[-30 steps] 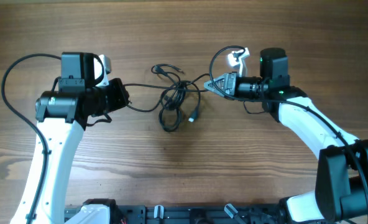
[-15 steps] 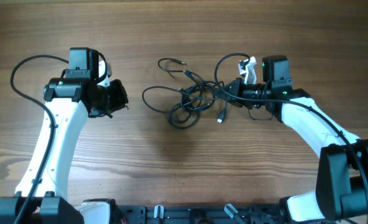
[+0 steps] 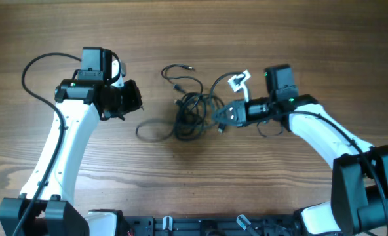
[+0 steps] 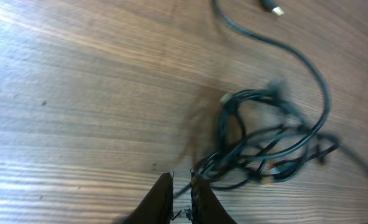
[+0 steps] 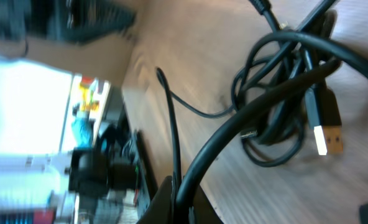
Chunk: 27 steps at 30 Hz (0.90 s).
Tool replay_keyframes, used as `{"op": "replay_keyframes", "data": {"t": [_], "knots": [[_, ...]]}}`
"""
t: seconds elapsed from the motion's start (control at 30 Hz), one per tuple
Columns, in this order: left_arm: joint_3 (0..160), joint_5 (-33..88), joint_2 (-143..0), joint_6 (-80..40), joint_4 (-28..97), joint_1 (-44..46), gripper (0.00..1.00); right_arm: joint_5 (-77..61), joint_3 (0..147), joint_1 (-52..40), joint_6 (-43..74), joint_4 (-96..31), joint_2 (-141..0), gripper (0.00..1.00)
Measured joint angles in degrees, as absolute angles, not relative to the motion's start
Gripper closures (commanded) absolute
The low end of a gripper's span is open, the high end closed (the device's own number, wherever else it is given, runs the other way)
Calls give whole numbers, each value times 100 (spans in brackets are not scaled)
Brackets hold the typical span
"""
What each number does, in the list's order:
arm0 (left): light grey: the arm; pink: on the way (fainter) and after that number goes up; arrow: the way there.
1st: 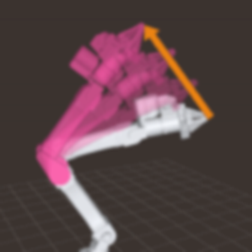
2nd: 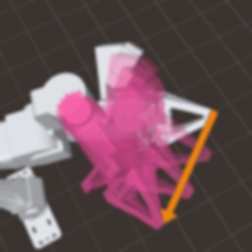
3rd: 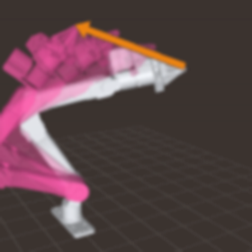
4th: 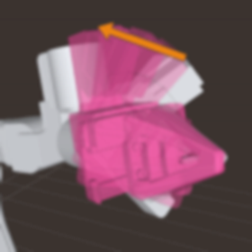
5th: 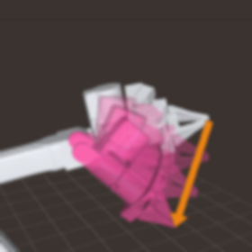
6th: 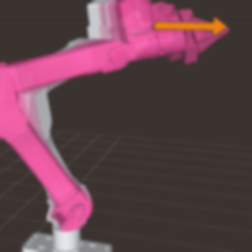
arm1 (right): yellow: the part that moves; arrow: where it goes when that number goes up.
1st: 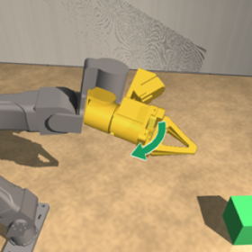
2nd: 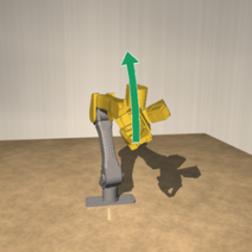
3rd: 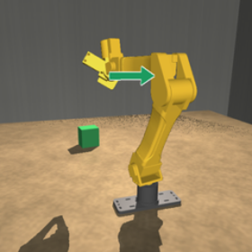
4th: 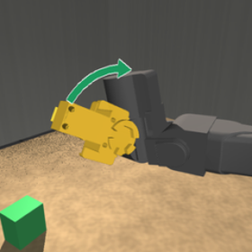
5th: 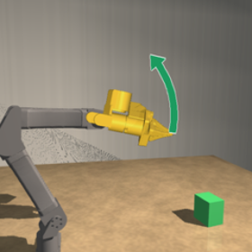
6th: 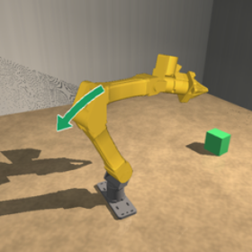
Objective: Untangle cables
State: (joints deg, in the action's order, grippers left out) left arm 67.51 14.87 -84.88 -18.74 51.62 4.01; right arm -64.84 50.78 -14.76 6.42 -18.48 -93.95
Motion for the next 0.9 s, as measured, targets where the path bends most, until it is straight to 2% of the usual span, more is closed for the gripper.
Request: {"op": "replay_keyframes", "data": {"t": [0.13,0.33,0.7,0.9], "knots": [[6753,1509,-8497,-1879,4963,582,75,-6587,5078,-1953,-12,-2043,-9397,96],[6761,1555,-8945,-1798,4899,965,69,-6567,5078,-2233,-255,-1935,-9397,96],[6761,2613,-9592,-360,5024,1463,44,-5778,5078,-2231,-8,-1896,-9397,96],[6761,2696,-9592,-176,5144,1463,44,-5485,5078,-2233,237,-1767,-9397,96]]}}
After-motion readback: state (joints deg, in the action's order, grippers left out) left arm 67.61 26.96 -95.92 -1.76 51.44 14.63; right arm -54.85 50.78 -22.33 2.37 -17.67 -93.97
